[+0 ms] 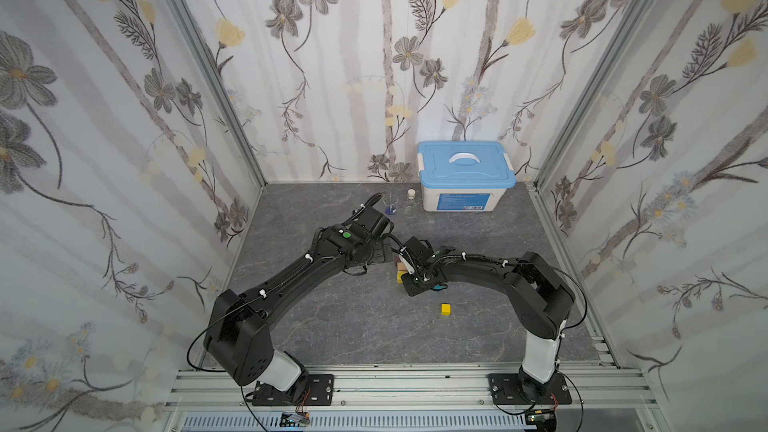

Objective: Assemble a carrot with building blocks
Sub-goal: Assemble the building block at the center of the board.

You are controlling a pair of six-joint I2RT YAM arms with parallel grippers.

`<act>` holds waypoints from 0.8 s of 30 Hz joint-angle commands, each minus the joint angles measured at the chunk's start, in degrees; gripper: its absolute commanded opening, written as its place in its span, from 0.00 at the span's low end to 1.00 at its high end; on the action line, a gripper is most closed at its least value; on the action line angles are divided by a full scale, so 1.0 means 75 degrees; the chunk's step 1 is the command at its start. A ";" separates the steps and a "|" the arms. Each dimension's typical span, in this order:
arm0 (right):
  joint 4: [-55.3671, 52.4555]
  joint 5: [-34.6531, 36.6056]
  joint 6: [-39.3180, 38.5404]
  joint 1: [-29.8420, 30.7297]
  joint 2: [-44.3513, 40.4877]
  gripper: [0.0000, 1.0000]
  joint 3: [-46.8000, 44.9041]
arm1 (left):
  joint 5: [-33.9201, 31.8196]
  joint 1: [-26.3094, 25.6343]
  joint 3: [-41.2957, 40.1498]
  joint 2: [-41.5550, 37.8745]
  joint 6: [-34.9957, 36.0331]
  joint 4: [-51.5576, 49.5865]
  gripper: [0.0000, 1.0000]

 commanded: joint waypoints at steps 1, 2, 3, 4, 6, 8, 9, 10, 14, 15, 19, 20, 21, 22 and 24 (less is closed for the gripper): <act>0.0061 0.0292 0.0192 0.0024 0.0000 0.38 -0.0068 | 0.0038 0.0041 -0.0013 -0.0005 -0.0014 0.0208 1.00; 0.0058 0.0306 0.0202 0.0018 0.0001 0.38 -0.0093 | 0.0049 0.0036 -0.0012 -0.0009 -0.0008 0.0208 1.00; 0.0044 0.0304 0.0220 0.0020 -0.0018 0.38 -0.0115 | 0.0069 0.0031 -0.0032 -0.0012 0.0004 0.0219 1.00; 0.0033 0.0313 0.0244 0.0017 -0.0029 0.38 -0.0128 | 0.0082 0.0039 -0.0026 -0.0002 0.0004 0.0219 1.00; -0.0005 0.0333 0.0287 0.0018 -0.0100 0.38 -0.0172 | 0.0102 0.0042 -0.0017 0.0002 0.0004 0.0228 1.00; -0.0095 0.0422 0.0346 0.0021 -0.0206 0.38 -0.0216 | 0.0152 0.0051 -0.0073 -0.0031 -0.0019 0.0306 1.00; -0.0105 0.0464 0.0368 0.0026 -0.0322 0.39 -0.0272 | 0.0188 0.0049 -0.0114 -0.0032 -0.0019 0.0345 1.00; -0.0130 0.0517 0.0387 0.0019 -0.0457 0.39 -0.0326 | 0.0210 0.0051 -0.0125 0.0015 -0.0031 0.0289 1.00; -0.0275 0.0779 0.0407 -0.0078 -0.1066 0.40 -0.0503 | 0.0441 0.0051 0.0066 0.0496 -0.0008 -0.0082 1.00; -0.0283 0.0770 0.0362 -0.0127 -0.1066 0.40 -0.0482 | 0.0480 0.0049 0.0059 0.0613 -0.0018 -0.0131 1.00; -0.0307 0.0577 0.0323 -0.0171 -0.0744 0.40 -0.0329 | 0.0718 0.0045 -0.0067 0.0962 -0.0036 -0.0061 0.99; -0.0298 0.0549 0.0371 -0.0169 -0.0700 0.40 -0.0339 | 0.0737 0.0048 -0.0095 0.1083 -0.0068 -0.0091 0.98; -0.0298 0.0510 0.0400 -0.0167 -0.0651 0.40 -0.0351 | 0.0766 0.0059 -0.0115 0.1183 -0.0086 -0.0115 0.98; -0.0292 0.0493 0.0438 -0.0170 -0.0626 0.40 -0.0369 | 0.0823 0.0051 -0.0134 0.1251 -0.0089 -0.0115 0.97; -0.0252 0.0542 0.0481 -0.0168 -0.0562 0.40 -0.0386 | 0.0894 0.0051 -0.0201 0.1392 -0.0090 -0.0109 0.97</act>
